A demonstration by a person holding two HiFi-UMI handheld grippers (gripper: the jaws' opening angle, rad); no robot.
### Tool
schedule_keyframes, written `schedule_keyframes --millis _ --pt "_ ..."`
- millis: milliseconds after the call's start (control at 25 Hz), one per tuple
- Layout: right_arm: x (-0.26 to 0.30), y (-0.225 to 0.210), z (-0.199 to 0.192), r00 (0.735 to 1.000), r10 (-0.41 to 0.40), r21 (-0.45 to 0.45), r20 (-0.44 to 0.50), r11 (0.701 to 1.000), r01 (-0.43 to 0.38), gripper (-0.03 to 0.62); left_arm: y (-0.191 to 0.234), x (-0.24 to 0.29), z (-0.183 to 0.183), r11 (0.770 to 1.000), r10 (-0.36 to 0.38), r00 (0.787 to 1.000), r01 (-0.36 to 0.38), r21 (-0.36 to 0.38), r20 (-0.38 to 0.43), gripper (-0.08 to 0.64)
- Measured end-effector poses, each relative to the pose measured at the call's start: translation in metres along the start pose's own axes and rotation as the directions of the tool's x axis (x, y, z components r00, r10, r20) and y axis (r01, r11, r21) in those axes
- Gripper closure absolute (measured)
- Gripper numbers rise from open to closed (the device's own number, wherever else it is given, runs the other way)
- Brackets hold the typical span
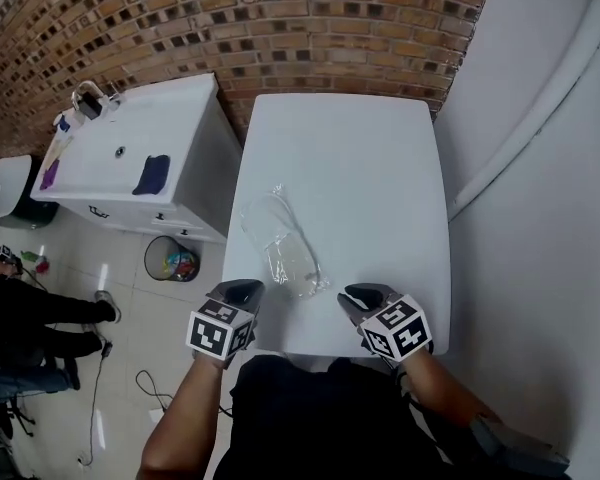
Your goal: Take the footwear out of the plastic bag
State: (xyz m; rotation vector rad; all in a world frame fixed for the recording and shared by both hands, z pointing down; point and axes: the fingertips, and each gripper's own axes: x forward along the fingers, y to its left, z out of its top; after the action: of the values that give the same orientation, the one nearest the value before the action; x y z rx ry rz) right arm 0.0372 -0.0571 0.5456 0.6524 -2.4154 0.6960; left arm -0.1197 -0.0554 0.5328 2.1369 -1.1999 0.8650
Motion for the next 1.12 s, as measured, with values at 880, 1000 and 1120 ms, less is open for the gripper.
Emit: schedule_keyframes --millis 880,1000,1120 --pt "0.075 -0.022 -0.019 0.990 -0.064 0.066 -0.126 0.995 0.072 0.480 0.019 0.114 -0.019 0.927 -0.150 0.935 0.245 0.283 -0.320 0.553" --pt "0.081 -0.023 -0.020 0.988 -0.063 0.058 -0.144 0.996 0.072 0.480 0.020 0.118 -0.023 0.935 -0.168 0.935 0.252 0.250 -0.314 0.552" --pt "0.084 -0.021 -0.023 0.985 -0.069 0.050 -0.159 0.996 0.077 0.533 0.022 0.117 -0.013 0.931 -0.144 0.952 0.223 0.290 -0.270 0.552"
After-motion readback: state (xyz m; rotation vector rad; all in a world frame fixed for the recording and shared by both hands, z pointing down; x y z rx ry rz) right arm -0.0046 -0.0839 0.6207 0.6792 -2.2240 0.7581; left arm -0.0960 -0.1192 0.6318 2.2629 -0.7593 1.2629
